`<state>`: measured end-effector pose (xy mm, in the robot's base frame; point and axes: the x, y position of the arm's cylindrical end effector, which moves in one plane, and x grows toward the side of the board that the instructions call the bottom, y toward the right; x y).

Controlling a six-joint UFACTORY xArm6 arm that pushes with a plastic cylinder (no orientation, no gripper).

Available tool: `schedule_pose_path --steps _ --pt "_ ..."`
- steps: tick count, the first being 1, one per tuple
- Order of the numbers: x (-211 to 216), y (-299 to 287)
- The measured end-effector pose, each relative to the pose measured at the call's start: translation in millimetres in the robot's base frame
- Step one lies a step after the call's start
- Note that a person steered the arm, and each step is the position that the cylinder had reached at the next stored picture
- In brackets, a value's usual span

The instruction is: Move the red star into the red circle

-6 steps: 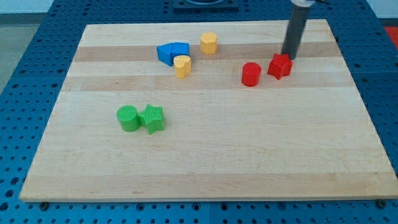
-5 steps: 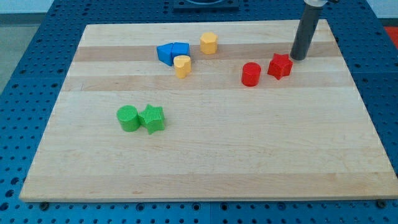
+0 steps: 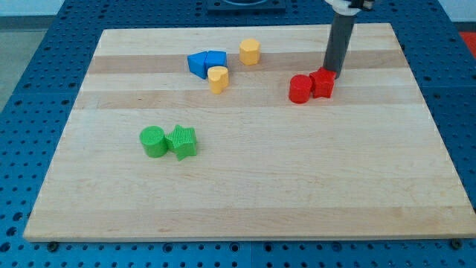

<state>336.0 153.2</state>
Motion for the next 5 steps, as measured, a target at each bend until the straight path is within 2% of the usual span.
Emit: schedule_pose_path --steps 2,5 --pt "1 -6" --pt "50 -63"
